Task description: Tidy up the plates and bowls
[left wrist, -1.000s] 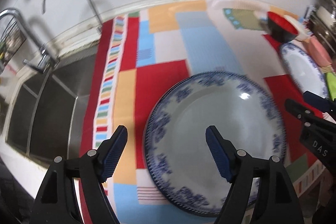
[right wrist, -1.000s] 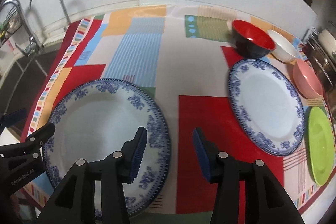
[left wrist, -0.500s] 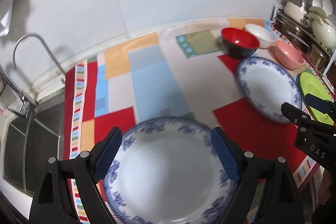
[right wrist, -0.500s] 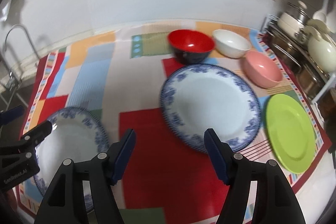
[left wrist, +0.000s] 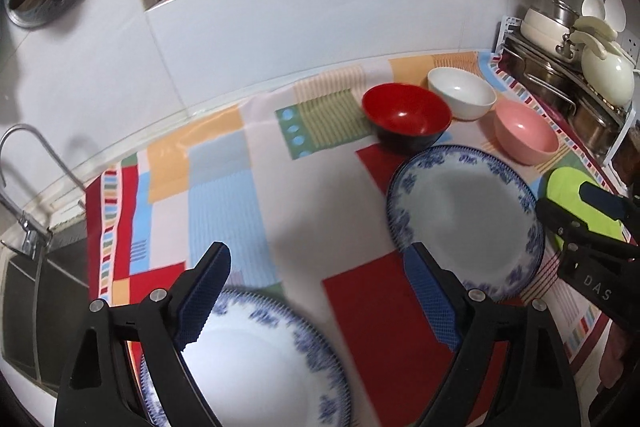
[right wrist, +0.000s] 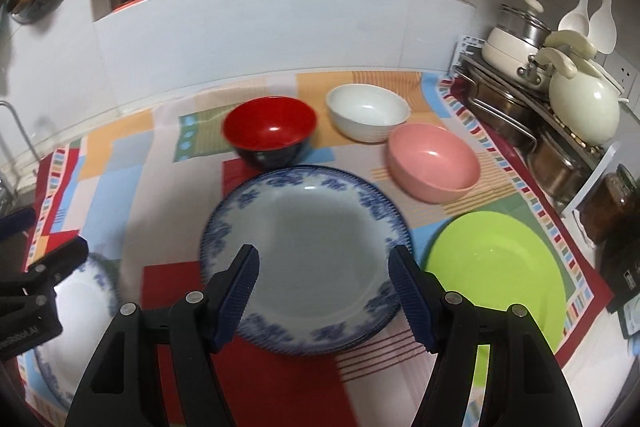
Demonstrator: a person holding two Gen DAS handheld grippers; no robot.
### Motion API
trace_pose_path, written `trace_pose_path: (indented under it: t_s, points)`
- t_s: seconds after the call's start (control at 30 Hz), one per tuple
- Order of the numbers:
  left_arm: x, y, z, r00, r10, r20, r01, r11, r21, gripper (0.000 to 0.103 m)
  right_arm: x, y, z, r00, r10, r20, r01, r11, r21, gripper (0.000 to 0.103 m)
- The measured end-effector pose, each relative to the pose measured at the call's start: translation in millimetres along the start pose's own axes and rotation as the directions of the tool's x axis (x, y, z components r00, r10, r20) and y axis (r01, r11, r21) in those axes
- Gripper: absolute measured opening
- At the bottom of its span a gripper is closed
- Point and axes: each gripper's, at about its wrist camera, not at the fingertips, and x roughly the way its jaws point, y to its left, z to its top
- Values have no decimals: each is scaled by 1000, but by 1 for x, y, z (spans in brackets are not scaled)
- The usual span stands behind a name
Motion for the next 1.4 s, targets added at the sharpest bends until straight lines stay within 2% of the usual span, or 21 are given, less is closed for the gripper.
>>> trace_pose_path:
  t_s: [0.17, 0.5, 0.8, 1.1, 1.4]
  points:
    - [15, -21, 13, 1000, -16, -16, 16, 1000, 0, 84, 22, -23, 5, 999, 18, -39, -19, 1000, -4, 68]
    - [58, -55, 17, 996, -28, -85, 27, 1000, -3, 80, 76, -57, 11, 985, 79, -151, -82, 997, -13, 68]
    - [100, -66, 17, 984, -35, -173, 31, 999, -29, 72, 117, -68, 13, 975, 61, -213, -76, 995, -64, 67]
    - [120, -69, 15, 976, -53, -212, 43, 998, -49, 62, 142, -71, 13, 966, 45, -256, -72, 993, -97, 55]
    - [127, -71, 13, 969, -79, -234, 70, 996, -46, 46, 148, -70, 10, 959, 58, -276, -88, 992, -95, 44]
